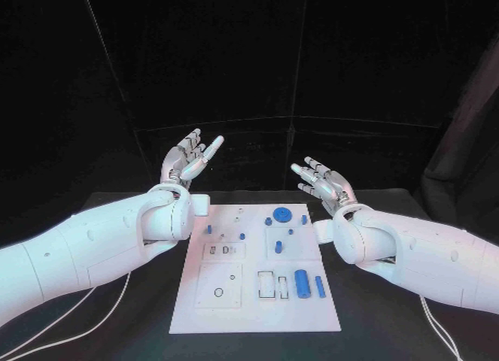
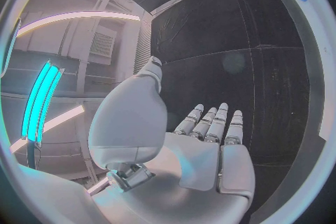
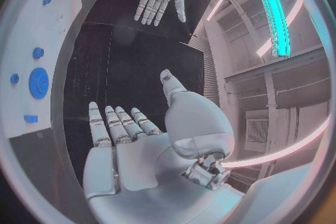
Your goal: Assemble the parts on the task board
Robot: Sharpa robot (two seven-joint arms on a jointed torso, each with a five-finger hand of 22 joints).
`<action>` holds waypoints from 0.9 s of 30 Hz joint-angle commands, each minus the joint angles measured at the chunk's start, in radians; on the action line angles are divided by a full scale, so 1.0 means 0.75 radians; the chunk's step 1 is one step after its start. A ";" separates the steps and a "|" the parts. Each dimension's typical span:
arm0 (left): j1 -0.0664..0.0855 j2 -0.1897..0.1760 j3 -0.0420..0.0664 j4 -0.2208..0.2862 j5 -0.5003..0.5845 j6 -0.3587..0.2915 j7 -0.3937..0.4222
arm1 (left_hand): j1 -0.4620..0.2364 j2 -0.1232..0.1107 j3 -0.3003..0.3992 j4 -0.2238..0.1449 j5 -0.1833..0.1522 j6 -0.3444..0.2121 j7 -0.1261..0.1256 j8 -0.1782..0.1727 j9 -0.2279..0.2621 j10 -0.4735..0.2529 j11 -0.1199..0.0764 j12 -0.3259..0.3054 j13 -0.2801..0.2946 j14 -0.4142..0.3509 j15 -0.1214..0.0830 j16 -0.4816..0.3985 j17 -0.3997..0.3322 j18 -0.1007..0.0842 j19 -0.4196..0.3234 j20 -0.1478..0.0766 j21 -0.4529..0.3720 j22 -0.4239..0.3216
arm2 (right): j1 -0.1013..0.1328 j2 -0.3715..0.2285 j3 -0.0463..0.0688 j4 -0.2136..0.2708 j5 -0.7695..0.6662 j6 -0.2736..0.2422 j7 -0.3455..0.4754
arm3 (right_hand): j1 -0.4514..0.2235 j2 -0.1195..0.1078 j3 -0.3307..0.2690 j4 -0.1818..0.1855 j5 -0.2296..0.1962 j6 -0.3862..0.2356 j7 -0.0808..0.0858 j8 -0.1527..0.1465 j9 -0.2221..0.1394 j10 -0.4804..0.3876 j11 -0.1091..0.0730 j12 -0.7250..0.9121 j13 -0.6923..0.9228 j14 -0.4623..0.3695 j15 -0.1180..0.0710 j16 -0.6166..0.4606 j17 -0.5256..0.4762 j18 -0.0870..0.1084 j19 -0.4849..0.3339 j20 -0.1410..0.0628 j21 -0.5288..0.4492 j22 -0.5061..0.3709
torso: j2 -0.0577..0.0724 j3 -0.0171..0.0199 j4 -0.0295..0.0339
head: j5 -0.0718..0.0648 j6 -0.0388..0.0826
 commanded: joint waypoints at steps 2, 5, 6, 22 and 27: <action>0.005 0.007 0.002 -0.013 0.003 0.113 0.085 | 0.023 0.004 0.008 0.009 0.009 0.010 0.105 0.008 0.001 0.004 0.016 0.006 0.002 0.015 0.003 0.006 0.002 0.015 0.001 0.012 0.006 0.002 | 0.007 0.019 0.004 -0.046 -0.159 0.263 -0.092 | 0.146 0.021 0.033 -0.076 0.018 0.120 0.171 0.024 0.014 0.179 0.027 0.027 0.016 0.197 0.024 0.026 0.016 0.036 0.145 0.010 0.037 0.020 | 0.000 -0.0003 -0.0006 | 0.000 0.000; 0.005 0.007 0.002 -0.013 0.003 0.113 0.085 | 0.023 0.009 0.014 0.009 0.008 0.014 0.109 0.009 0.002 0.007 0.019 0.006 0.002 0.020 0.005 0.007 0.003 0.015 0.000 0.013 0.006 0.002 | 0.009 0.028 0.005 -0.065 -0.182 0.303 -0.106 | 0.221 0.022 0.056 -0.127 0.027 0.312 0.191 0.058 0.034 0.424 0.050 0.062 0.034 0.494 0.033 0.074 0.039 0.087 0.340 0.008 0.087 0.044 | 0.000 -0.0003 -0.0006 | 0.000 0.000; 0.005 0.007 0.002 -0.013 0.003 0.113 0.085 | 0.023 0.009 0.015 0.009 0.008 0.015 0.110 0.009 0.002 0.008 0.020 0.007 0.002 0.021 0.006 0.008 0.003 0.014 0.000 0.013 0.006 0.002 | 0.009 0.028 0.005 -0.067 -0.184 0.308 -0.108 | 0.230 0.022 0.059 -0.133 0.030 0.342 0.190 0.063 0.036 0.465 0.051 0.068 0.036 0.539 0.031 0.082 0.041 0.092 0.373 0.008 0.096 0.048 | 0.000 -0.0003 -0.0006 | 0.000 0.000; 0.005 -0.167 -0.003 0.143 -0.059 0.174 0.075 | 0.199 0.141 0.187 -0.071 -0.002 0.731 0.176 0.170 0.074 0.860 0.075 0.184 0.071 0.808 0.026 0.239 0.101 0.003 0.766 0.018 0.333 0.158 | 0.100 -0.024 0.007 -0.143 -0.727 0.153 -0.053 | 0.324 -0.012 0.176 -0.260 0.032 1.028 0.119 0.124 0.059 1.116 -0.060 0.112 0.047 1.184 -0.113 0.154 0.052 0.165 0.831 -0.069 0.267 0.077 | 0.079 0.0020 0.0016 | -0.019 0.011; 0.005 -0.227 -0.003 0.213 -0.108 0.200 0.058 | 0.191 0.168 0.196 -0.127 -0.002 0.881 0.131 0.210 0.077 1.052 0.020 0.235 0.076 1.018 -0.036 0.297 0.130 0.031 0.935 -0.015 0.395 0.170 | 0.146 -0.022 0.006 -0.154 -0.928 0.190 -0.114 | 0.336 -0.039 0.219 -0.262 0.030 1.092 0.098 0.119 0.062 1.201 -0.087 0.099 0.049 1.311 -0.155 0.170 0.064 0.164 0.929 -0.114 0.315 0.088 | 0.119 -0.0013 0.0093 | -0.025 0.031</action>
